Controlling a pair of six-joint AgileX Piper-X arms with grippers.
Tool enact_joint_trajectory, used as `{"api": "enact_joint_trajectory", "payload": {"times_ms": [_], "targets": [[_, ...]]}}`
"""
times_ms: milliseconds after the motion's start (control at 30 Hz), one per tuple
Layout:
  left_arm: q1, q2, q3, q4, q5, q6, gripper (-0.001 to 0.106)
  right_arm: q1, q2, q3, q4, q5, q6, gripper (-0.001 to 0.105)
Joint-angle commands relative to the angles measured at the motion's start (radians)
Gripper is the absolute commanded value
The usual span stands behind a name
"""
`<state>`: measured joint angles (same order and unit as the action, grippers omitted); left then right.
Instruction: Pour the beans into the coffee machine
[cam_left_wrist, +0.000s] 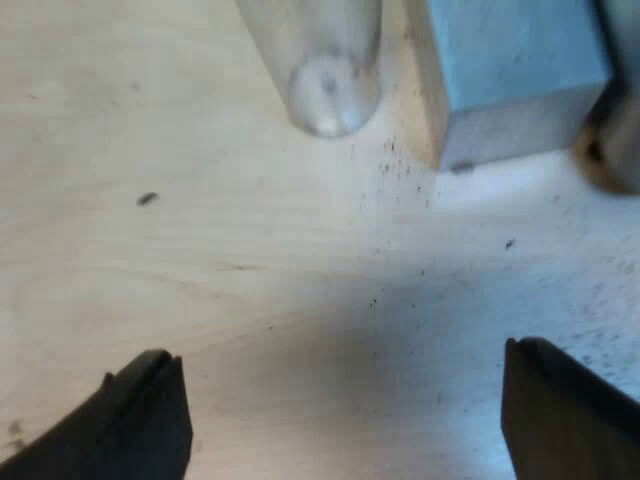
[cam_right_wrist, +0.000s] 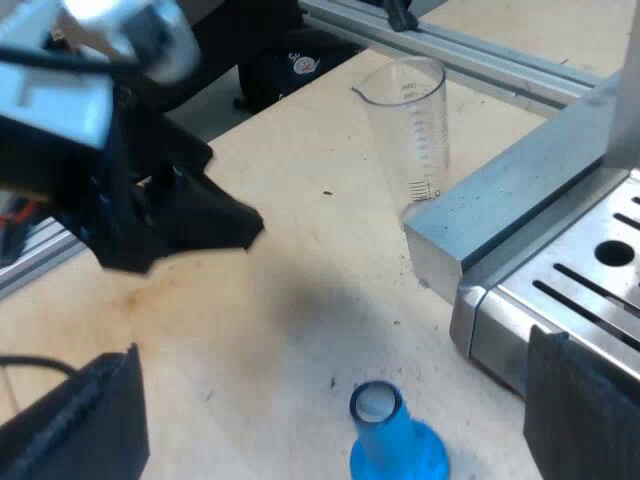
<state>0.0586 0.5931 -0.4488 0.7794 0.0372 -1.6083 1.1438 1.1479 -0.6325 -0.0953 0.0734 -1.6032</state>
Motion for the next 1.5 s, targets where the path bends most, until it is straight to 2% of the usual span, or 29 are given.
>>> {"api": "enact_joint_trajectory", "payload": {"times_ms": [33,133,200,300,500,533,567,600,667,833,1067,1233,1333,1433,1500], "targets": [[-0.004,-0.081,-0.049,0.077,-0.012,-0.041,0.066,0.0,-0.091,-0.012,0.135,-0.002,-0.014,0.078],[-0.004,-0.147,-0.116,0.119,0.019,-0.042,0.066,0.0,-0.191,-0.04,0.299,0.033,-0.04,0.078],[-0.004,-0.174,-0.173,0.144,0.074,-0.042,0.066,0.0,-0.259,-0.066,0.407,0.098,-0.055,0.078],[-0.004,-0.183,-0.251,0.166,0.121,-0.044,0.066,0.0,-0.342,-0.115,0.543,0.181,-0.055,0.078],[-0.004,-0.185,-0.357,0.172,0.139,-0.048,0.066,-0.011,-0.41,-0.174,0.694,0.241,-0.062,0.078],[-0.004,-0.185,-0.366,0.172,0.14,-0.049,0.066,-0.038,-0.444,-0.214,0.773,0.252,-0.062,0.078],[-0.004,-0.185,-0.37,0.172,0.14,-0.049,0.066,-0.047,-0.451,-0.218,0.789,0.255,-0.062,0.078],[-0.004,-0.185,-0.418,0.174,0.171,-0.049,0.066,-0.096,-0.487,-0.246,0.848,0.268,-0.062,0.078],[-0.004,-0.187,-0.443,0.189,0.2,-0.057,0.066,-0.246,-0.552,-0.281,0.923,0.265,-0.085,0.078],[-0.004,-0.187,-0.46,0.195,0.206,-0.059,0.066,-0.495,-0.632,-0.299,0.985,0.189,-0.13,0.078],[-0.027,-0.194,-0.46,0.195,0.206,-0.071,0.066,-0.787,-0.728,-0.299,1.119,0.074,-0.134,0.078],[-0.071,-0.2,-0.46,0.195,0.197,-0.071,0.066,-0.881,-0.783,-0.299,1.184,0.072,-0.182,0.078],[-0.073,-0.204,-0.46,0.2,0.197,-0.071,0.066,-0.888,-0.823,-0.299,1.184,0.089,-0.182,0.078],[-0.073,-0.232,-0.46,0.218,0.193,-0.071,0.066,-0.888,-0.876,-0.299,1.186,0.151,-0.179,0.078],[-0.073,-0.26,-0.46,0.236,0.164,-0.071,0.066,-0.888,-0.91,-0.299,1.189,0.179,-0.171,0.078]]}}
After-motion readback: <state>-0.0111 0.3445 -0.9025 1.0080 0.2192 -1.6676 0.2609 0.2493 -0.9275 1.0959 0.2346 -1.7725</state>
